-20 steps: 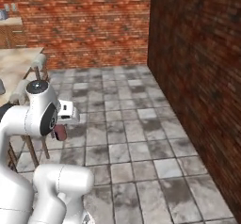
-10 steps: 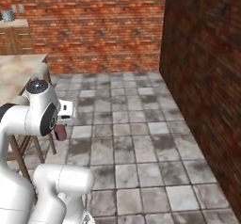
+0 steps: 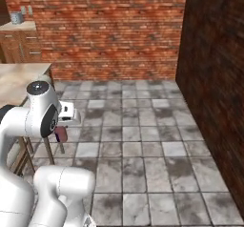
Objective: There is a wine glass and glass cup on the dining counter. Place the wine bottle next to the wine glass and the juice bottle next to the glass cup.
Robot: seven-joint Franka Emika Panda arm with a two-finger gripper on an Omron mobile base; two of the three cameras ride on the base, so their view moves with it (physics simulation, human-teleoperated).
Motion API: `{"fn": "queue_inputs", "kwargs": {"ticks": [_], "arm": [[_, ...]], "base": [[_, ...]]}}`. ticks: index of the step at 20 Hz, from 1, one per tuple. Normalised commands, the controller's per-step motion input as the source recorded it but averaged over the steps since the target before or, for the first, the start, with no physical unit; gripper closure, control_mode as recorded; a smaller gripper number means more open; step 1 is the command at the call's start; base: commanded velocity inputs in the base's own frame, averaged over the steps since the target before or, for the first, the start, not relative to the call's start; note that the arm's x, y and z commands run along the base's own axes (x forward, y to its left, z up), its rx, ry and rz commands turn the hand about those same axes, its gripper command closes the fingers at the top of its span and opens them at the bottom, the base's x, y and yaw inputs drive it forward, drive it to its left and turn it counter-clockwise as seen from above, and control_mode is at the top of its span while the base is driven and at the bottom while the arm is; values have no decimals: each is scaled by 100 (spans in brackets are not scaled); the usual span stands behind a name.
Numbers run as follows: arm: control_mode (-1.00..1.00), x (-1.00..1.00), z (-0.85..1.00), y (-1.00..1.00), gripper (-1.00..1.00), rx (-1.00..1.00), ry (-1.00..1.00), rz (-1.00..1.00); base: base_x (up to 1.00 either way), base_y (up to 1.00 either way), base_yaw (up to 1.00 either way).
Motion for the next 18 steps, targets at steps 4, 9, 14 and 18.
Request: {"fn": "queue_inputs", "kwargs": {"ticks": [4, 9, 14, 18], "arm": [[100, 0, 0, 0, 100, 0, 0, 0], [100, 0, 0, 0, 100, 0, 0, 0], [100, 0, 0, 0, 100, 0, 0, 0], [100, 0, 0, 0, 100, 0, 0, 0]], "base": [[86, 0, 20], [67, 0, 49], [50, -3, 69], [45, -3, 73]]}}
